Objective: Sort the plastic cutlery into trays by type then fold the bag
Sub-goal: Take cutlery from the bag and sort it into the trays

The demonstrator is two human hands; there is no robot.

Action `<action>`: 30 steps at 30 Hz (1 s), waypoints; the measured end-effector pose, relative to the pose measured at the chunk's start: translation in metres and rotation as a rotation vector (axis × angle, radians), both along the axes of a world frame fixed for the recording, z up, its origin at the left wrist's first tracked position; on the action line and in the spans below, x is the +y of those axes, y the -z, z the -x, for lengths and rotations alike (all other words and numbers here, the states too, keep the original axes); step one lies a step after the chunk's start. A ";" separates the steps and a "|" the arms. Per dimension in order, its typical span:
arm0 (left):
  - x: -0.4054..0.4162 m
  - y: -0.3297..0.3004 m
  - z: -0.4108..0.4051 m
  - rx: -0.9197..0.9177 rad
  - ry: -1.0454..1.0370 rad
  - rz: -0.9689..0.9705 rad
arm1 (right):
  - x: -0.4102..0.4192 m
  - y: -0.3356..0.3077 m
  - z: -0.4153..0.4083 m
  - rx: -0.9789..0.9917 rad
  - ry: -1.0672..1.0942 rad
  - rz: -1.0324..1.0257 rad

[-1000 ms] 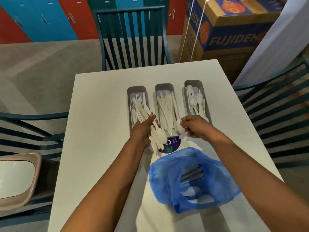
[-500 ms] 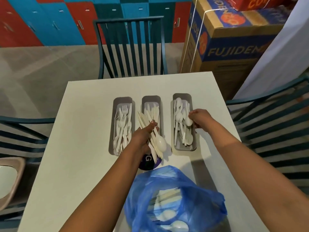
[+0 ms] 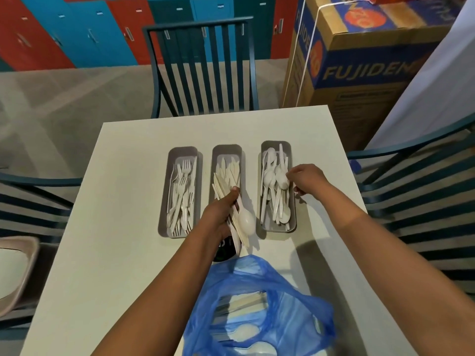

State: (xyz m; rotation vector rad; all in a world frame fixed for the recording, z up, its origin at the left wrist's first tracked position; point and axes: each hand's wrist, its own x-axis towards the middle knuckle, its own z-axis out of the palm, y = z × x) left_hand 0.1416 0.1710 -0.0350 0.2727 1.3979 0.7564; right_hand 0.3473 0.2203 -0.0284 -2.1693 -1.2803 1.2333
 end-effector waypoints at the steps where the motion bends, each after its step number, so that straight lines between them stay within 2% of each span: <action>1: 0.000 0.000 -0.002 0.009 0.007 -0.004 | -0.002 0.001 -0.001 0.023 -0.007 0.014; 11: 0.000 0.000 -0.002 -0.023 -0.010 0.005 | -0.005 0.025 0.003 -0.014 -0.028 -0.091; 16: -0.002 -0.005 0.002 -0.002 0.004 -0.002 | 0.000 0.032 0.007 -0.230 -0.238 -0.050; 21: -0.003 -0.006 0.007 0.005 -0.003 0.013 | 0.007 0.033 0.007 -0.316 -0.306 -0.015; 27: -0.006 -0.006 0.014 0.006 -0.027 0.009 | 0.013 0.034 0.003 -0.322 -0.337 0.032; 30: -0.007 -0.005 0.016 0.008 -0.030 0.014 | 0.004 0.028 0.008 -0.329 -0.300 -0.044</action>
